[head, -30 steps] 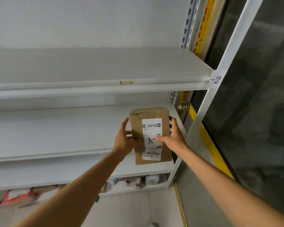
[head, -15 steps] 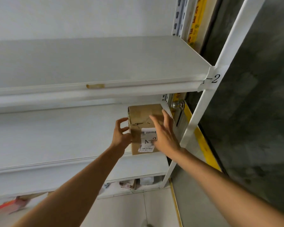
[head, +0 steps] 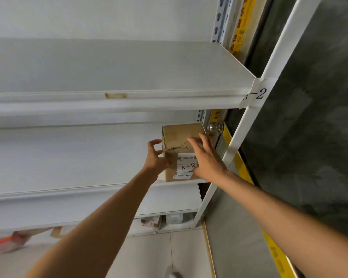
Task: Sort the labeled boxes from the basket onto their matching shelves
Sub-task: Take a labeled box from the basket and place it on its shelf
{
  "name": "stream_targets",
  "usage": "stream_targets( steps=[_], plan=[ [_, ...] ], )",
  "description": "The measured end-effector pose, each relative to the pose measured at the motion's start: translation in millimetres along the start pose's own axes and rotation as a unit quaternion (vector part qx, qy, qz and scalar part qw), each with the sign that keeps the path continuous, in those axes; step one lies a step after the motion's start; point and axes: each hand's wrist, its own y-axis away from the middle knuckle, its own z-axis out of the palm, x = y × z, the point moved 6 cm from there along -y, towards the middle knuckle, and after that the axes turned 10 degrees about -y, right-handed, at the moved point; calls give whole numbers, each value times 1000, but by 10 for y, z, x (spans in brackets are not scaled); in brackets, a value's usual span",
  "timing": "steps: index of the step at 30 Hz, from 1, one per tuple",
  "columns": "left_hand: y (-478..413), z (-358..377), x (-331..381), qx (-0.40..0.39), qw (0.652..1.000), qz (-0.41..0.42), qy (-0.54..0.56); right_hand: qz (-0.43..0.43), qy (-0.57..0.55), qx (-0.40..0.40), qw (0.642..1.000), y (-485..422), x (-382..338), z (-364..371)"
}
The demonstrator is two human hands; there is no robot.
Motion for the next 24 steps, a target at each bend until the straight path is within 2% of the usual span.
stream_targets(
  steps=[5, 8, 10, 12, 15, 19, 24],
  plan=[
    [107, -224, 54, 1, 978, -3, -207, -29, 116, 32, 992, 102, -158, 10],
    [319, -547, 146, 37, 969, 5, -242, -76, 147, 67, 984, 213, -490, 63],
    [558, -814, 140, 55, 957, 6, -284, -118, 129, 69, 982, 283, -832, 157],
    [861, -1124, 86, 76, 939, 7, -334, -153, 77, 25, 985, 328, -1253, 290],
    [1434, -1718, -52, 136, 901, -6, -412, -205, 61, -92, 972, 399, -1989, 565],
    [2358, -2661, -297, 209, 884, -81, -410, -305, 76, -246, 917, 711, -3115, 1031],
    [3782, -3558, -585, 306, 841, -171, -412, -432, 49, -295, 851, 1473, -4499, 1417]
  ],
)
